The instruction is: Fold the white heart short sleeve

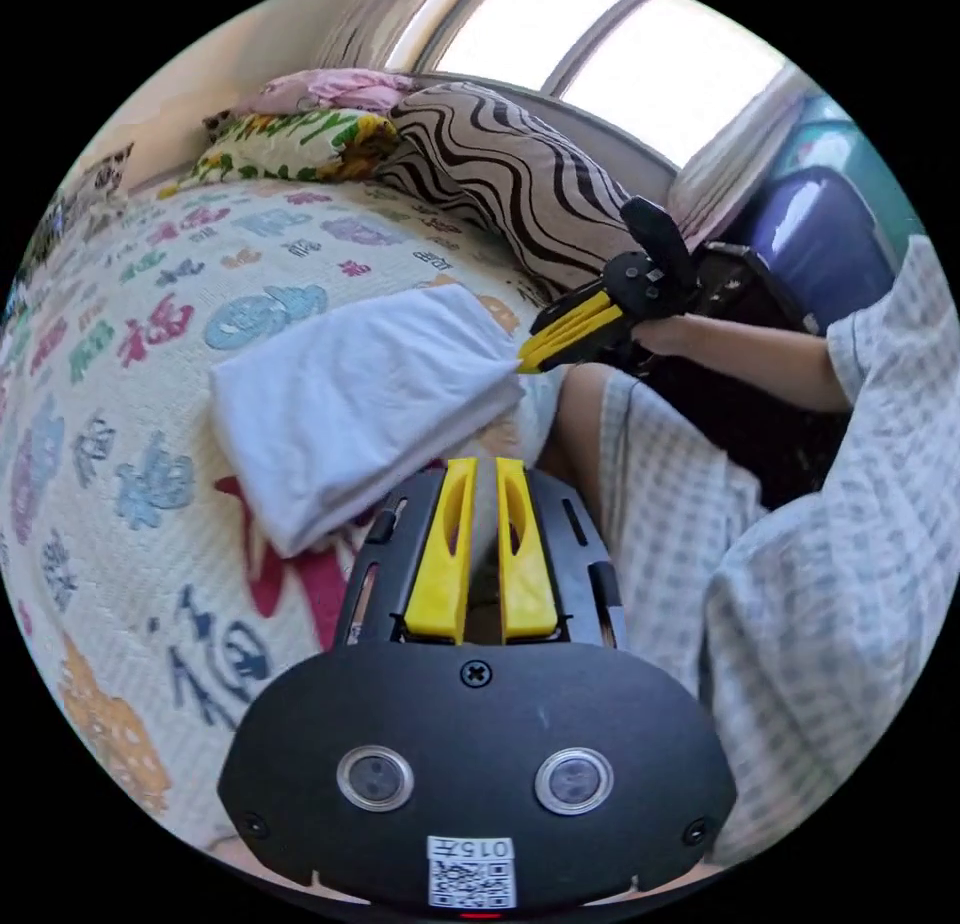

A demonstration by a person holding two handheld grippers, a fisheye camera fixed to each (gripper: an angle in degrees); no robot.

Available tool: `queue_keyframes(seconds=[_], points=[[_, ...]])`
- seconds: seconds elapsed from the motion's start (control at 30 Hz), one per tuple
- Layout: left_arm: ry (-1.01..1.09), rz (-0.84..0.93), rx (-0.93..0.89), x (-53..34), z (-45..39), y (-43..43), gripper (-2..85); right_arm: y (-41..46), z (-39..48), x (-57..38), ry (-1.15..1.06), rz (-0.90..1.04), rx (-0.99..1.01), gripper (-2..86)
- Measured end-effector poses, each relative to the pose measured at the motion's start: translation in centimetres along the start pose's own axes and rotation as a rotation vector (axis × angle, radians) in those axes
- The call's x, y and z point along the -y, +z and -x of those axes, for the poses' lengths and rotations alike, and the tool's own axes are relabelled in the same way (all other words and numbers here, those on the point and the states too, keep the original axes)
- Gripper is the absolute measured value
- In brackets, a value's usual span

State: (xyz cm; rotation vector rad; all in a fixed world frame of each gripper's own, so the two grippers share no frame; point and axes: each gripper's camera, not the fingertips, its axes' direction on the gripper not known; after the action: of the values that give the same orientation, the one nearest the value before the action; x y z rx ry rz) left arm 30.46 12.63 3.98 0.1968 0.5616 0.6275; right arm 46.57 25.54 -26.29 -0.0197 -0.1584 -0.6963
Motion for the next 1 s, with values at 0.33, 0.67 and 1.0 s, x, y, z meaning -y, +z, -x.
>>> queue_keyframes(seconds=[0.33,0.67,1.0], points=[[-0.371,-0.149,-0.071,4.2,3.7,4.8,0.5,-1.6,0.5,0.2,-0.086,-0.023,-0.057,-0.4],[-0.272,-0.017,-0.111,2.8,4.1,6.1,0.3,4.0,-0.4,-0.4,-0.048,0.058,-0.019,-0.4],[-0.119,-0.054,0.325,1.1,7.8,-4.8,6.3,4.4,-3.2,-1.3,-0.016,0.038,-0.019,1.8]])
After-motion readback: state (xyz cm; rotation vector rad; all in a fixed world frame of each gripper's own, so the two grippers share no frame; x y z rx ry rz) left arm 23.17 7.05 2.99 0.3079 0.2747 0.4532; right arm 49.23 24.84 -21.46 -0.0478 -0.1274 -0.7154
